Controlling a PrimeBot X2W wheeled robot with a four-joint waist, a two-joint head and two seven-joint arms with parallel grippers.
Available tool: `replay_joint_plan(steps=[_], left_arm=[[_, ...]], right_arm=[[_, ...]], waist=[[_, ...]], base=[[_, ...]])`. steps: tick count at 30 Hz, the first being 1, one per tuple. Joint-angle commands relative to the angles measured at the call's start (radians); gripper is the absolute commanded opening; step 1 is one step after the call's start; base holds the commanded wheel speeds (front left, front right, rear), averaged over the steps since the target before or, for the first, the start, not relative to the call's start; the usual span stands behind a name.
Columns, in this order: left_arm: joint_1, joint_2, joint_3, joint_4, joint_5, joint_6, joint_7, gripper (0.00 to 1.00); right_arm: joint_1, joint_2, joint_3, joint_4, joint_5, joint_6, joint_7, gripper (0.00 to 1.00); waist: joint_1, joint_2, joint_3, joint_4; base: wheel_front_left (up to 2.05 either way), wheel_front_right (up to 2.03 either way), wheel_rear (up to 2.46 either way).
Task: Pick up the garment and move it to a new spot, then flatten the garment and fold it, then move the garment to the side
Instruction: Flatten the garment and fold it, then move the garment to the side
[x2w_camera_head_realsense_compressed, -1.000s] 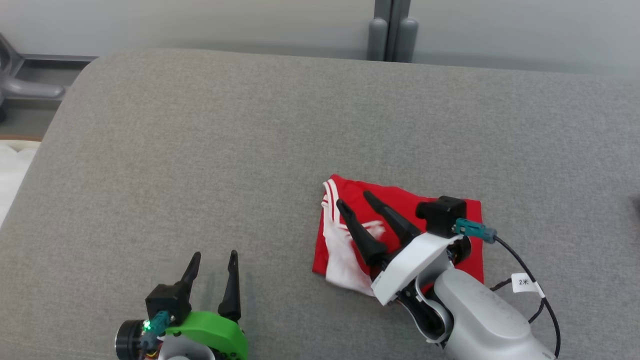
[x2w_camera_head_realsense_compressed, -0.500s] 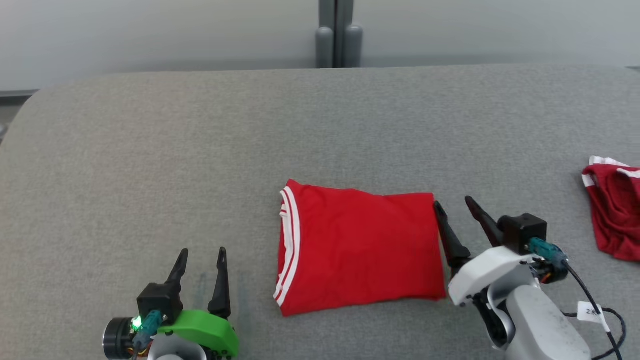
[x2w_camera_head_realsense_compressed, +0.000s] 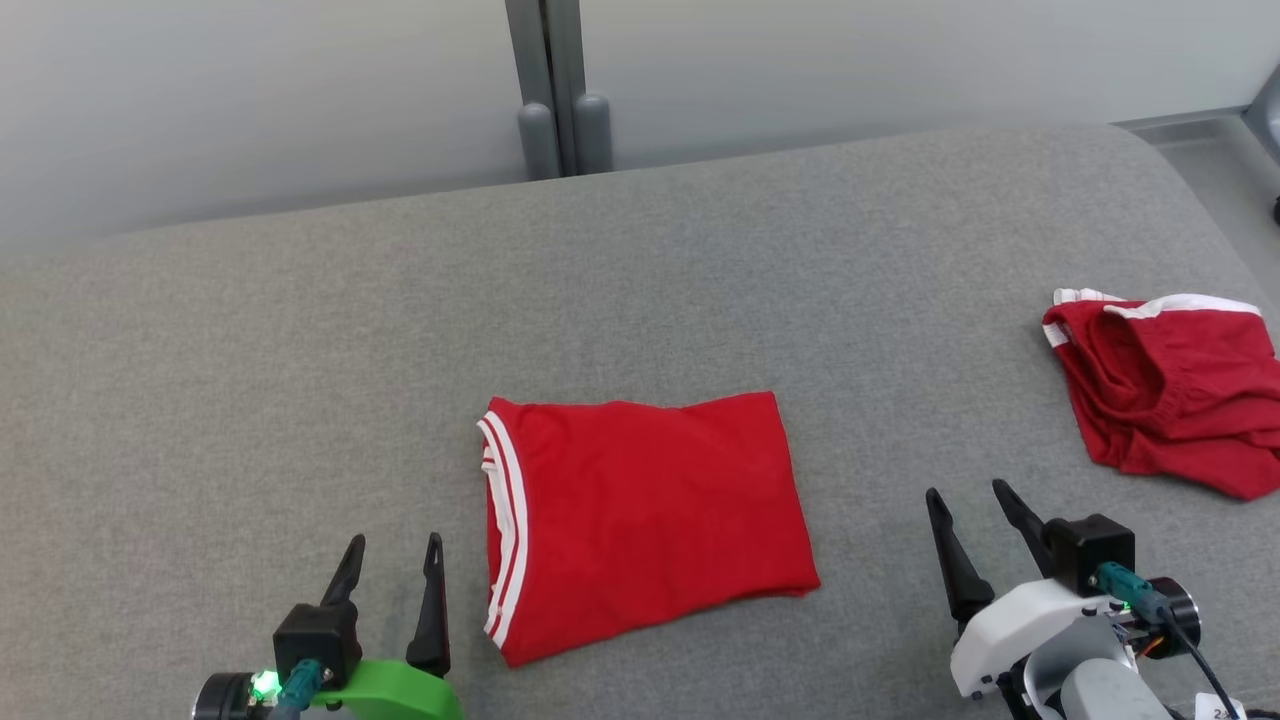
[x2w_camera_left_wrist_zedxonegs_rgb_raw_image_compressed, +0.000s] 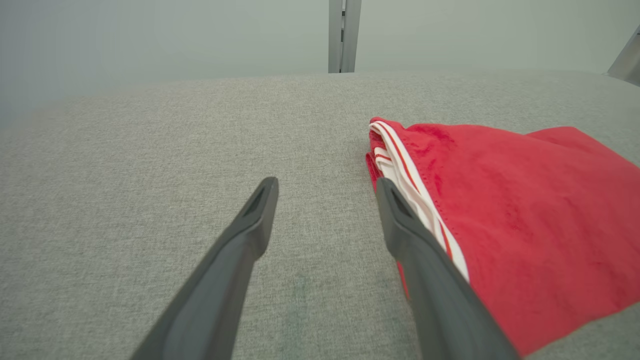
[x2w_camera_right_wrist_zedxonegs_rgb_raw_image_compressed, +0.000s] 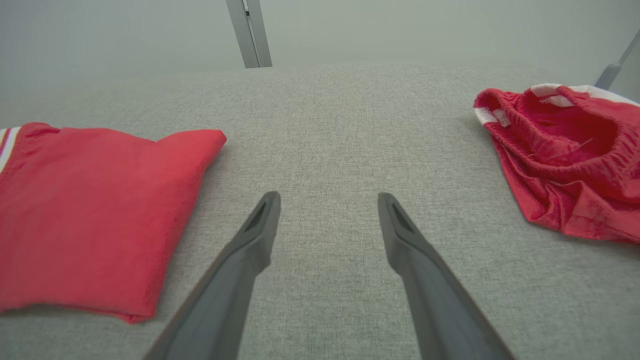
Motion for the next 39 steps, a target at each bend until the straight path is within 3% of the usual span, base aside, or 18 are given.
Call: replay_joint_plan(steps=[1,8,16,22,28,29,30,31,32,36,39], left_arm=[[0.019,0.004,0.002,-0.009,0.011,0.004,0.000,1.00],[0.040,0.004,-0.006,-0.034,-0.006,0.005,0.000,1.00],[-0.008,0.004,-0.022,-0.052,-0.030,-0.024,0.000,1.00],[-0.030,0.004,-0.035,-0.072,-0.052,-0.031,0.000,1.00],[-0.042,0.003,-0.050,-0.065,-0.054,-0.032,0.000,1.00],[-0.042,0.003,-0.054,-0.058,-0.048,-0.030,0.000,1.00],[-0.042,0.003,-0.056,-0.055,-0.045,-0.030,0.000,1.00],[-0.041,0.003,-0.056,-0.052,-0.044,-0.029,0.000,1.00],[-0.039,0.003,-0.055,-0.047,-0.045,-0.027,0.000,1.00],[-0.020,0.003,-0.046,-0.040,-0.039,-0.026,0.000,1.00],[-0.008,0.003,-0.039,-0.040,-0.033,-0.028,0.000,1.00]], right_arm=[[0.017,-0.003,-0.003,0.003,-0.011,-0.001,-0.001,1.00],[0.028,-0.003,0.026,0.016,-0.003,-0.001,-0.001,1.00],[-0.084,-0.004,0.113,0.049,0.031,-0.001,-0.001,1.00],[-0.193,-0.004,0.140,0.166,0.062,-0.001,-0.001,1.00],[-0.246,-0.004,0.198,0.374,0.108,-0.001,0.011,1.00],[-0.246,-0.004,0.217,0.413,0.125,-0.001,0.017,0.84],[-0.246,-0.001,0.233,0.445,0.130,-0.001,0.017,0.46],[-0.247,0.001,0.239,0.466,0.135,-0.001,0.017,0.29],[-0.248,0.002,0.239,0.490,0.144,-0.001,0.019,0.00],[-0.259,-0.005,0.208,0.529,0.141,-0.002,0.013,0.00],[-0.262,-0.010,0.151,0.481,0.114,-0.005,0.010,0.00]], waist=[[0.0000,0.0000,-0.020,-0.013],[0.0000,0.0000,-0.018,0.005],[0.0000,0.0000,0.042,0.075],[0.0000,0.0000,0.084,0.156],[0.0000,0.0000,0.111,0.226],[0.0000,0.0000,0.112,0.234],[0.0000,0.0000,0.112,0.238],[0.0000,0.0000,0.111,0.239],[0.0000,0.0000,0.110,0.238],[0.0000,0.0000,0.099,0.200],[0.0000,0.0000,0.087,0.145]], base=[[0.00,0.00,0.00],[0.00,0.00,0.00],[0.00,0.00,0.00],[0.00,0.00,0.00],[0.00,0.00,0.00],[0.00,0.00,0.00],[0.00,0.00,0.00],[0.00,0.00,0.00],[0.00,0.00,0.00],[0.00,0.00,0.00],[0.00,0.00,0.00]])
